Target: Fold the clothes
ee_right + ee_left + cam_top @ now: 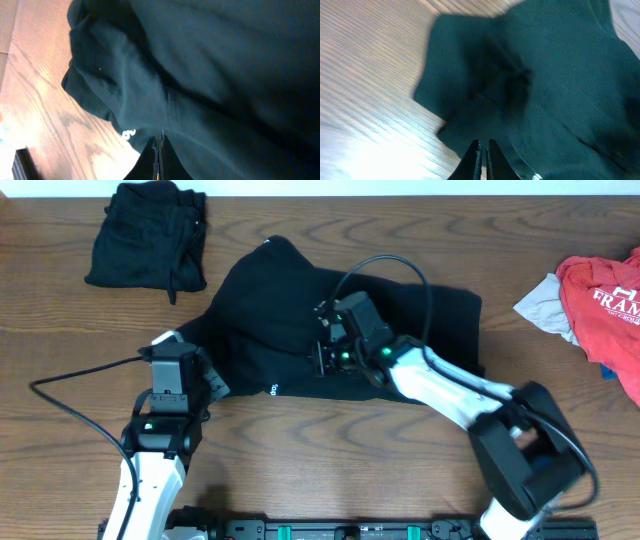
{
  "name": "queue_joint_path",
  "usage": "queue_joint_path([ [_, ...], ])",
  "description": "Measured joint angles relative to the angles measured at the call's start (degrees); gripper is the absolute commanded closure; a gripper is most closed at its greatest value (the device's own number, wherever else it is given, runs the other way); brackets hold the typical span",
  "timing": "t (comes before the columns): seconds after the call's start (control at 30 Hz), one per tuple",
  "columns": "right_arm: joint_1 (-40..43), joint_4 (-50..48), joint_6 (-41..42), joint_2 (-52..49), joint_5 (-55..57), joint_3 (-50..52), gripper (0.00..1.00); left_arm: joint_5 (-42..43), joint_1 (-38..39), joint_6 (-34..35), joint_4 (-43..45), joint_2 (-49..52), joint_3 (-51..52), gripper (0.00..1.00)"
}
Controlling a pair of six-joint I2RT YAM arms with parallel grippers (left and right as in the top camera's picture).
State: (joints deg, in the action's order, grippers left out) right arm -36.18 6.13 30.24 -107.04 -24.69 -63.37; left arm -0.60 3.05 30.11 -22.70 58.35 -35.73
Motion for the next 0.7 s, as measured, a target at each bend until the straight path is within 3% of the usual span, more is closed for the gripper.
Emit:
queue_joint_path([
  [0.03,-0.13,0.00,0.74,-1.38,-0.48,-1.31,0.97,1.44,0.00,0.07,0.02,0.44,0.00,0.83],
  [0.07,-0.24,-0.02,1.31,-2.16,-0.68,-2.12,0.86,2.54,0.00,-0.11,0.04,0.83,0.00,0.62],
  [0.1,-0.33,0.00,2.54,-3.02,-1.07,-3.19,0.69,3.65,0.00,0.04,0.00,1.36,0.00,0.34],
  [0.13,-0.33,-0.04,3.48,-3.52,-1.27,-3.93,0.54,4.22,0.00,0.17,0.04,1.66,0.00,0.22],
  [0.17,-0.37,-0.02,4.11,-3.72,-1.46,-4.46,0.49,4.87,0.00,0.15,0.04,2.08,0.00,0.18],
  [0.7,-5.40,0.52,17.03,-4.42,-2.34,-5.31,0.48,4.87,0.00,0.31,-1.03,2.69,0.00,0.10],
])
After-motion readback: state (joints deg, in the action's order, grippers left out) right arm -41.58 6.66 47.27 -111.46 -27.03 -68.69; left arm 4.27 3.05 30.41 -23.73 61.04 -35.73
